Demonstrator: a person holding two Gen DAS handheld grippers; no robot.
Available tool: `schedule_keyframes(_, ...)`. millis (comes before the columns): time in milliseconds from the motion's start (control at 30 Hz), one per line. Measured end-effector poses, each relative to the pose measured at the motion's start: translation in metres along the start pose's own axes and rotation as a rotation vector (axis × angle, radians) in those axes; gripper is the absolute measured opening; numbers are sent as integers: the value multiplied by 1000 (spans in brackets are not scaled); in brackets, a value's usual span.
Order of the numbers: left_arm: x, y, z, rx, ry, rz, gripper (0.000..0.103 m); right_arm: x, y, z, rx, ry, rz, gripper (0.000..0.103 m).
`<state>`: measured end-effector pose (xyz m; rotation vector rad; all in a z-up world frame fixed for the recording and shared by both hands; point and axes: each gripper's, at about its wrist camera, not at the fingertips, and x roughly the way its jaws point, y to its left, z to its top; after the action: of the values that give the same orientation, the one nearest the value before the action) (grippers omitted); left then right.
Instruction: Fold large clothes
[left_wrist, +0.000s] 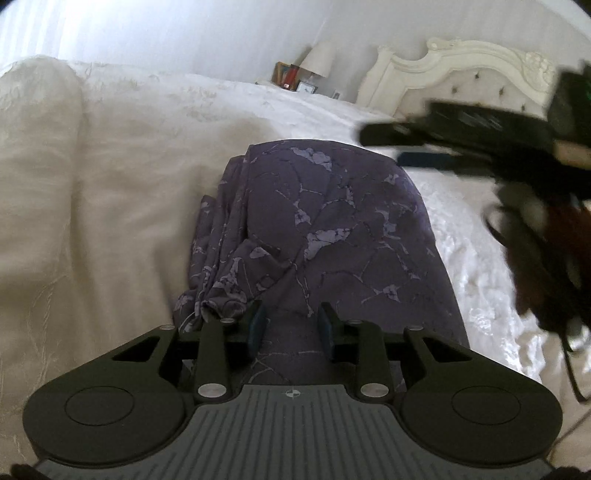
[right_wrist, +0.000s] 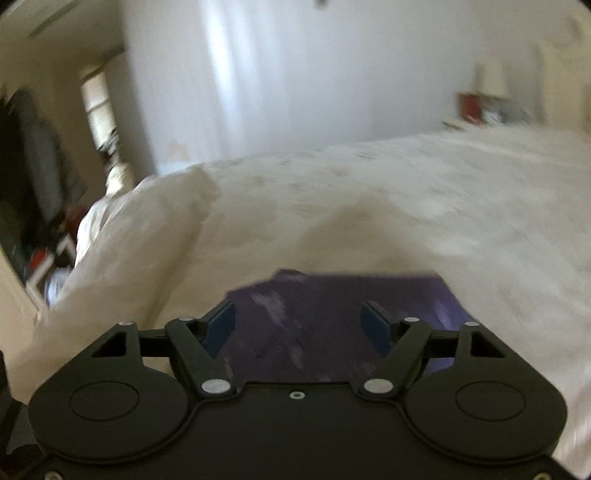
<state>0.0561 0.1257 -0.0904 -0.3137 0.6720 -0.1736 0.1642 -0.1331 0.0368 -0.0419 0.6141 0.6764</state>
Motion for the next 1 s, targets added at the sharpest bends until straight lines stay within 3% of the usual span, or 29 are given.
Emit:
schedule_keyframes(67, 0, 0, -1, 6, -5, 3, 31, 14, 11, 8, -80, 13, 36, 88)
schedule_keyframes(300, 0, -4, -6, 43, -22, 20, 31, 60, 29, 26, -309, 86, 174, 88)
schedule_keyframes(400, -1, -4, -7, 46, -29, 19, 31, 71, 37, 24, -403, 145, 229, 82)
schedule_keyframes(467, -2, -3, -8, 45, -35, 19, 31, 77, 43, 19, -468, 208, 236, 56)
schedule_keyframes(500, -2, -3, -8, 45, -37, 20, 31, 79, 46, 15, -500, 244, 237, 49)
schedule_keyframes(533, -2, -3, -9, 44, -39, 21, 31, 79, 47, 11, -524, 269, 244, 30)
schedule_keyframes(567, -2, -3, -9, 43, -41, 22, 31, 79, 47, 9, -529, 279, 253, 20)
schedule_keyframes(667, -4, -3, -10, 30, -52, 16, 31, 67, 39, 8, -462, 235, 251, 12)
schedule_keyframes(767, -6, -2, -13, 13, -55, 15, 32, 63, 34, 8, -400, 163, 196, 9)
schedule_keyframes(867, -7, -3, -15, 18, -49, 24, 32, 82, 27, 3, -327, 166, 134, 3)
schedule_keyframes(1000, -9, -3, -15, 9, -44, 27, 32, 107, 9, -1, -190, 167, 61, 3)
